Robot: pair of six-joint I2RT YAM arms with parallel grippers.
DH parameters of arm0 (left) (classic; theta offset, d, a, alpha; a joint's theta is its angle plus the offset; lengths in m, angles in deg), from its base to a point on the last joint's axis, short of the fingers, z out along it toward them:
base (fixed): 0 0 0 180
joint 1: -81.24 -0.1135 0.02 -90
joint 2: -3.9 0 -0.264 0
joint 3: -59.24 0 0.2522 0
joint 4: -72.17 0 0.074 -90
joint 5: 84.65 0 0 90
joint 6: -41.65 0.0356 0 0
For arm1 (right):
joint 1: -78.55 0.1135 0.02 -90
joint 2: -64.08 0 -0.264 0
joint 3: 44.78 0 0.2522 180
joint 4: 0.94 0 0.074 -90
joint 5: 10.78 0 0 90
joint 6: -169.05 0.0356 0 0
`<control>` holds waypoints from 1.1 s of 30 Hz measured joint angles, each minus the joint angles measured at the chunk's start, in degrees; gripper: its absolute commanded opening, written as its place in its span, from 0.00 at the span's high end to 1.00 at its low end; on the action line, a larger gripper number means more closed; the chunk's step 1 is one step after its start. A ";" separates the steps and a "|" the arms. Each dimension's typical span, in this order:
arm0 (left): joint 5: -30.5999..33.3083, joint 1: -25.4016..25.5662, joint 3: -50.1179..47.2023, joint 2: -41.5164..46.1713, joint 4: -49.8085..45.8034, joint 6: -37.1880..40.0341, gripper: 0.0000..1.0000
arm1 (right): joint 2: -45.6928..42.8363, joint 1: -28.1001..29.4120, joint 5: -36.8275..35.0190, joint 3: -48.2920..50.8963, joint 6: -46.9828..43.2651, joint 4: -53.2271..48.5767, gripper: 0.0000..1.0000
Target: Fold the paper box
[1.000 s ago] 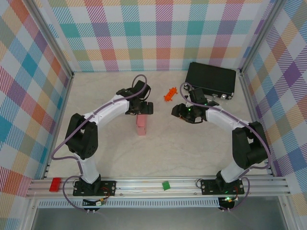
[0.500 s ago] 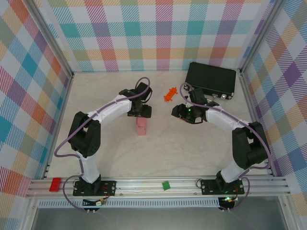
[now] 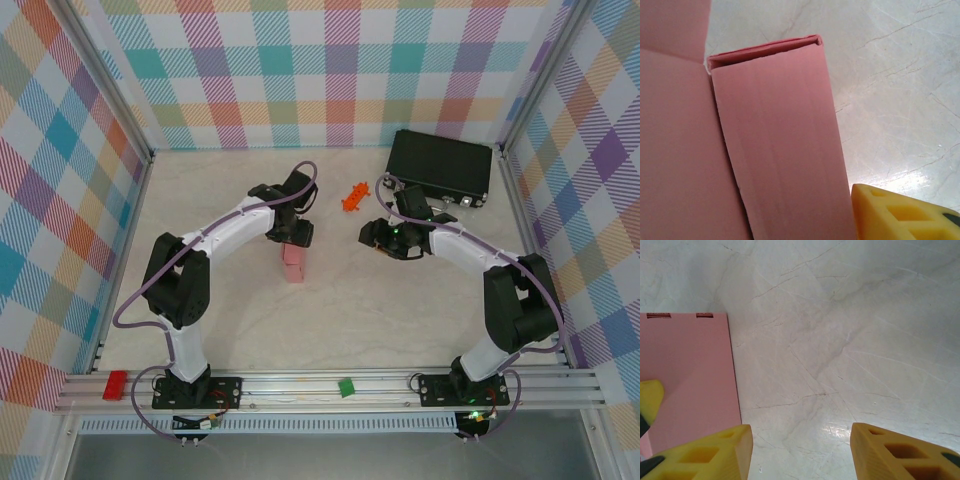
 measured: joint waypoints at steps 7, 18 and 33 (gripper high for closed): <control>-1.07 0.00 0.66 -0.63 -0.02 4.31 0.44 | 0.00 0.00 -0.04 0.00 -0.02 -0.02 0.45; -6.97 0.00 1.60 -0.96 0.13 21.05 0.44 | -1.55 -1.53 -0.13 0.33 -0.35 -0.26 0.45; -18.51 -0.59 5.64 -4.42 -0.48 47.58 0.44 | -4.28 -4.02 -1.11 3.50 -1.11 -0.52 0.45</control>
